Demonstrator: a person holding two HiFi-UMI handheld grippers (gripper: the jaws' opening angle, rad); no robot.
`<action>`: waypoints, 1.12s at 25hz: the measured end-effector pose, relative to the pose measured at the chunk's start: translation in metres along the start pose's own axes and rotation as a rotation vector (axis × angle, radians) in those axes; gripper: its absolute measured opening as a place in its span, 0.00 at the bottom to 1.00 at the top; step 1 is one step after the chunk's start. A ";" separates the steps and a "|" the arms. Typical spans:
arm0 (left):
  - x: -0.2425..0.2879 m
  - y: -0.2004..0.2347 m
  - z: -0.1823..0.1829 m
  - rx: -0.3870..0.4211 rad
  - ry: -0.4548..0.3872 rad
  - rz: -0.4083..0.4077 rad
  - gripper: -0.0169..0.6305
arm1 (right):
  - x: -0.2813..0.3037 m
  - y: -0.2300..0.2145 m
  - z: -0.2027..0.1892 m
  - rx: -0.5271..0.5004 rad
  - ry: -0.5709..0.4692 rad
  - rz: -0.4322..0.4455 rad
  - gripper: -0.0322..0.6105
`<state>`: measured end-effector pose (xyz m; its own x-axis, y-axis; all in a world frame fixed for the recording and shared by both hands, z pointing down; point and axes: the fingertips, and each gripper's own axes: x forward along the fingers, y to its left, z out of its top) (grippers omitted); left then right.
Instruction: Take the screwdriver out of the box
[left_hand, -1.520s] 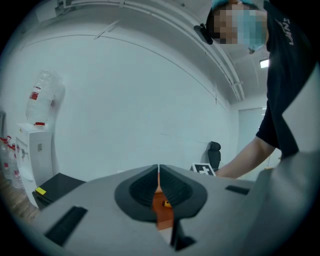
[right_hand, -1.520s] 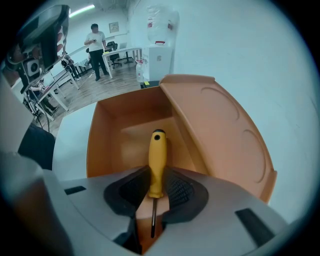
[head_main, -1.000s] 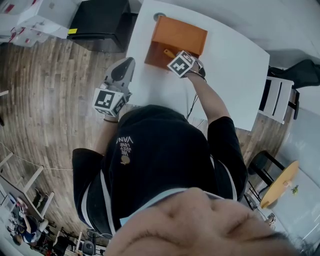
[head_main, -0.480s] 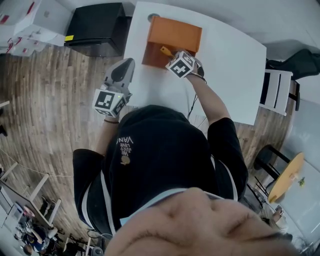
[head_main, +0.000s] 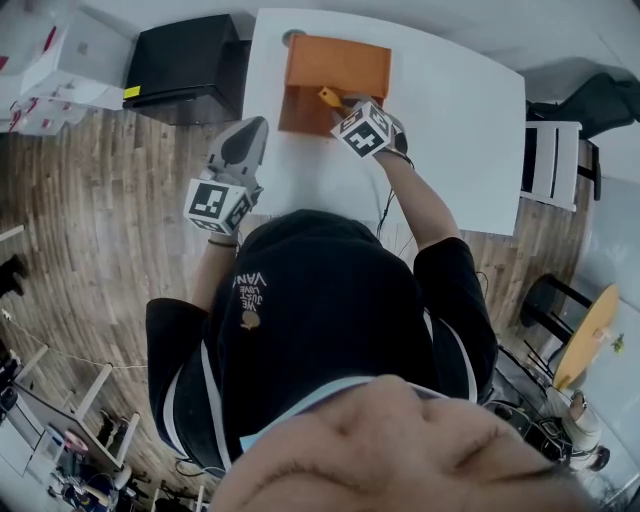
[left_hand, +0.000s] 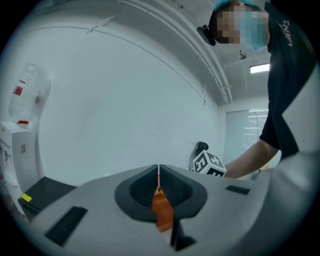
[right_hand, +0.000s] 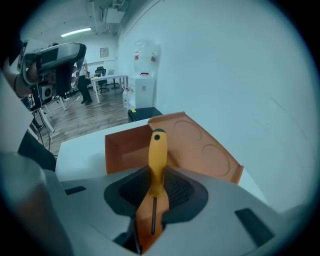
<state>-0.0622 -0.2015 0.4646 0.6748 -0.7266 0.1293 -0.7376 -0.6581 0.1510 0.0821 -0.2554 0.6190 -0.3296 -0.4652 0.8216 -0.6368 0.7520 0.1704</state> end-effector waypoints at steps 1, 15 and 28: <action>0.000 -0.001 0.000 0.003 -0.001 -0.007 0.05 | -0.002 -0.001 0.000 0.007 -0.009 -0.008 0.19; 0.006 -0.013 0.003 0.023 0.004 -0.090 0.05 | -0.051 -0.005 0.022 0.106 -0.182 -0.111 0.19; 0.008 -0.023 0.006 0.040 0.005 -0.136 0.05 | -0.096 -0.004 0.030 0.220 -0.326 -0.181 0.19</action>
<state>-0.0404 -0.1935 0.4562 0.7690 -0.6288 0.1153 -0.6393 -0.7583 0.1279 0.0953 -0.2279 0.5236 -0.3792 -0.7306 0.5679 -0.8267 0.5432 0.1469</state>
